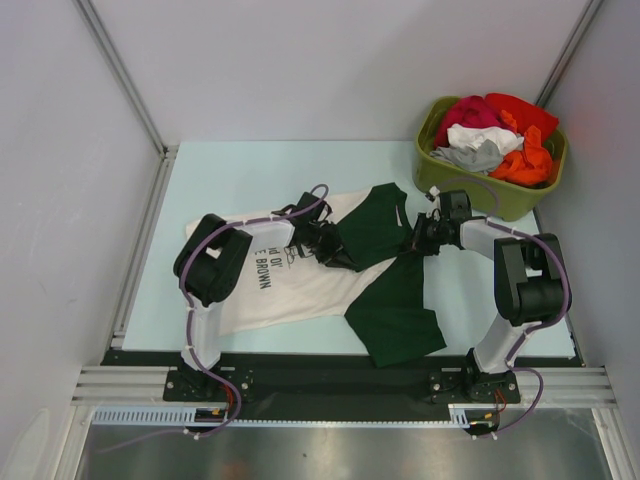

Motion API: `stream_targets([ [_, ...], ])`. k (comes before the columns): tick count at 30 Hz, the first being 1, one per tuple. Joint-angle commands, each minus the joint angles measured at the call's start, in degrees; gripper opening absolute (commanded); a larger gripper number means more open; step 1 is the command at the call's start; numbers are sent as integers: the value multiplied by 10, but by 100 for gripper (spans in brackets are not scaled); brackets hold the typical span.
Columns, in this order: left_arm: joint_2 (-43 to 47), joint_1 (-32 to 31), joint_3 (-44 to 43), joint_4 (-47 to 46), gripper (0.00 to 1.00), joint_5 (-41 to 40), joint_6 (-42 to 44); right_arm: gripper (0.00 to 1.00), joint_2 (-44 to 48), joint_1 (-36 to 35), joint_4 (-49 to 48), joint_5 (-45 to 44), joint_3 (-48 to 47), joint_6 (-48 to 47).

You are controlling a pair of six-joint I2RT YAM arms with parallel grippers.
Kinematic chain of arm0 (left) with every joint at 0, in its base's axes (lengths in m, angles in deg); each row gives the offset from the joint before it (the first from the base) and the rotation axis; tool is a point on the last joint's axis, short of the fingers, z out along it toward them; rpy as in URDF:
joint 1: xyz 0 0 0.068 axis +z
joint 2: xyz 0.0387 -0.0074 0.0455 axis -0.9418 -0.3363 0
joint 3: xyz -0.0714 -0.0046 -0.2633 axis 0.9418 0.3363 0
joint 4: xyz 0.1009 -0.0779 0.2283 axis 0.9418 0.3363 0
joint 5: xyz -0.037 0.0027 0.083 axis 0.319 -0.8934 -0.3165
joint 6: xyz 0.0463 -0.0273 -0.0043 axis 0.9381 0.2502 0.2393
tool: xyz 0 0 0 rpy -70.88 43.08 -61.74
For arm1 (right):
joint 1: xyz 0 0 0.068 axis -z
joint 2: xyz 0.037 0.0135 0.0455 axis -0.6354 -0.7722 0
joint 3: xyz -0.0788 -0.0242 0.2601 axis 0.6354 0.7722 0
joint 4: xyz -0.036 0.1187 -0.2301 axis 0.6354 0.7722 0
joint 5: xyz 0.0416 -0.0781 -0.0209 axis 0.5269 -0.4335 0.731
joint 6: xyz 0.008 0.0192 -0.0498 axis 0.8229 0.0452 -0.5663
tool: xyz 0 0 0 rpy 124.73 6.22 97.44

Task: Fold and stack the t-shirts
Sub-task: Fold the tshirt

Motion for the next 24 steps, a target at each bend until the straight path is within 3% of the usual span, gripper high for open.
stream_targets([
  [1,18,-6,-27,-6,22,16,-9,0,37,-2,39,11,-23,6],
  [5,30,-6,-18,5,18,16,-4,0,52,4,117,32,-51,8],
  [9,36,-6,-11,21,0,17,7,0,68,12,164,42,-59,12],
  [15,62,4,1,61,0,2,26,0,71,22,218,96,-51,30],
  [24,66,12,-31,133,0,-3,61,0,81,21,210,124,-18,63],
])
